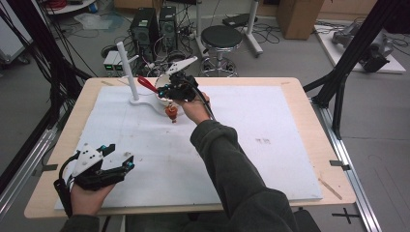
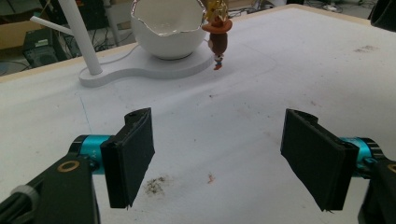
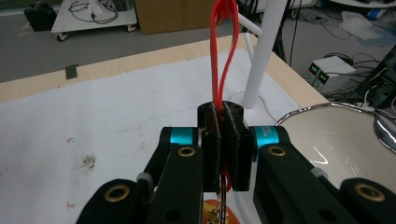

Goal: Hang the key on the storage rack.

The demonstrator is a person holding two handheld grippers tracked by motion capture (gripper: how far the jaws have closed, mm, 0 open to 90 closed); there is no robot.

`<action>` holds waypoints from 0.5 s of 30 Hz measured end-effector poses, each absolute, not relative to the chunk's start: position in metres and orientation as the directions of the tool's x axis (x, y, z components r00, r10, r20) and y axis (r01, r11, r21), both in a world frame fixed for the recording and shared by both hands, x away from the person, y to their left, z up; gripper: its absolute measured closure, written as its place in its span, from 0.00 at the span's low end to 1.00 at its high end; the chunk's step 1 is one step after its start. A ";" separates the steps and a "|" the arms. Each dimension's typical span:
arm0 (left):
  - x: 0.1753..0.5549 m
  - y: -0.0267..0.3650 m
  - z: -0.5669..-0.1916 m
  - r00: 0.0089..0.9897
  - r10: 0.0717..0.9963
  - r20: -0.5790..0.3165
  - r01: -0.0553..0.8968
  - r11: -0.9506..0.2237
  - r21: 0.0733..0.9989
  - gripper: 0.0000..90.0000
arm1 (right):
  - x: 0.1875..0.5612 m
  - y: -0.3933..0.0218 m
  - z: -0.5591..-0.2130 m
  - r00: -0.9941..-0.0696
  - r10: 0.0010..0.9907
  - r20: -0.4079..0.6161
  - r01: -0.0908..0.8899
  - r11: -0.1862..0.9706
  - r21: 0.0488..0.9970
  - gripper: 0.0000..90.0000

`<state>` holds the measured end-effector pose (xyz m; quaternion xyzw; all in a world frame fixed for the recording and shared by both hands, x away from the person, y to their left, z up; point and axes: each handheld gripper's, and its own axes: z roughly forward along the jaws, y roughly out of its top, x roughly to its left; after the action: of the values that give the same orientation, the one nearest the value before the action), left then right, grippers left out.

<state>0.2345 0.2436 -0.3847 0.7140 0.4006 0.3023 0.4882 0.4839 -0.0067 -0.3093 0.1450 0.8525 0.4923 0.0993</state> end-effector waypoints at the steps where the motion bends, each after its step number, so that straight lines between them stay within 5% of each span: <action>1: 0.235 0.244 -0.385 0.495 0.868 0.040 0.278 -0.202 0.939 0.29 | 0.483 -0.005 -0.309 -0.939 0.345 -0.012 0.164 0.475 0.865 0.96; 15: 0.234 0.244 -0.384 0.496 0.868 0.038 0.274 -0.198 0.941 0.29 | 0.489 0.021 -0.305 -0.943 0.333 -0.008 0.157 0.463 0.872 0.96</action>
<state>0.2342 0.2439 -0.3841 0.7122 0.4007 0.3028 0.4904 0.4887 0.0212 -0.3052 0.1440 0.8507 0.4977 0.0889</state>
